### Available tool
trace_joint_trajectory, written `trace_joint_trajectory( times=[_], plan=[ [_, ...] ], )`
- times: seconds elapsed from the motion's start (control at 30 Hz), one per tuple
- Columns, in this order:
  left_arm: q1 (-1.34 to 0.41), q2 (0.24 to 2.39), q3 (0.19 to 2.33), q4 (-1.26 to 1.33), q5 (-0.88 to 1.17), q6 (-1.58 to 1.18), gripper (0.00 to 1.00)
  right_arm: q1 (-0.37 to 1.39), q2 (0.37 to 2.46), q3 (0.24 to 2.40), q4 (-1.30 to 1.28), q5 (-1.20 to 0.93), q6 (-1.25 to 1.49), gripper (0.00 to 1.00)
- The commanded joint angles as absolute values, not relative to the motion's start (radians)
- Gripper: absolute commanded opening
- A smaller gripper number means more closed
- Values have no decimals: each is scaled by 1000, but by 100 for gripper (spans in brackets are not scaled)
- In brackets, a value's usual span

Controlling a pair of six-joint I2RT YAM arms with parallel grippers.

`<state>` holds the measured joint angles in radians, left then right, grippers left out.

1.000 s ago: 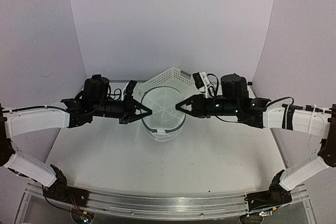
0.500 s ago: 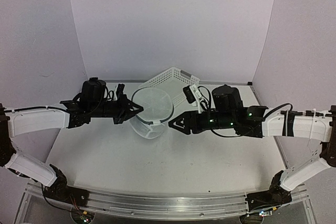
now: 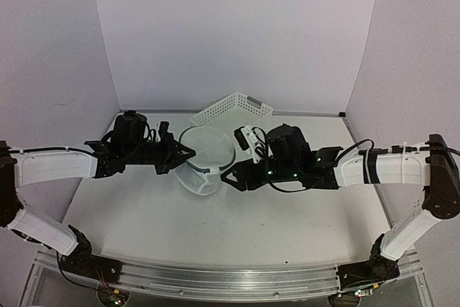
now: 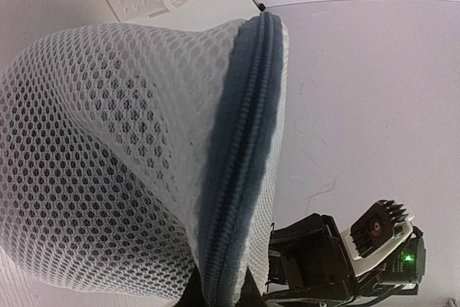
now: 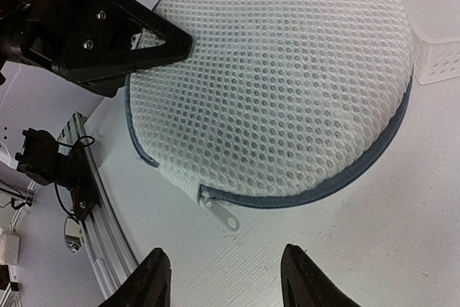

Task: Unzip the laundry bag and remove the bra
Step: Pick up the zipper from the laundry bag.

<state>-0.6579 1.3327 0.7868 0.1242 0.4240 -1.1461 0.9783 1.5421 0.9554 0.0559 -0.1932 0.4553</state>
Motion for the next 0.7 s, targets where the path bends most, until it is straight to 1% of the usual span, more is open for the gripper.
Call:
trace_joint_trajectory(
  times=[0.0, 0.13, 0.5, 0.67],
  plan=[
    [-653, 1301, 790, 219, 423, -1166, 0, 990, 1568, 1037, 97, -173, 407, 53],
    [-653, 1302, 786, 222, 426, -1171, 0, 994, 1603, 1063, 97, -166, 392, 52],
    [-653, 1302, 785, 227, 431, -1178, 0, 1005, 1641, 1087, 75, -119, 363, 43],
    [-653, 1307, 787, 228, 434, -1180, 0, 1010, 1650, 1101, 69, -116, 351, 31]
  ],
)
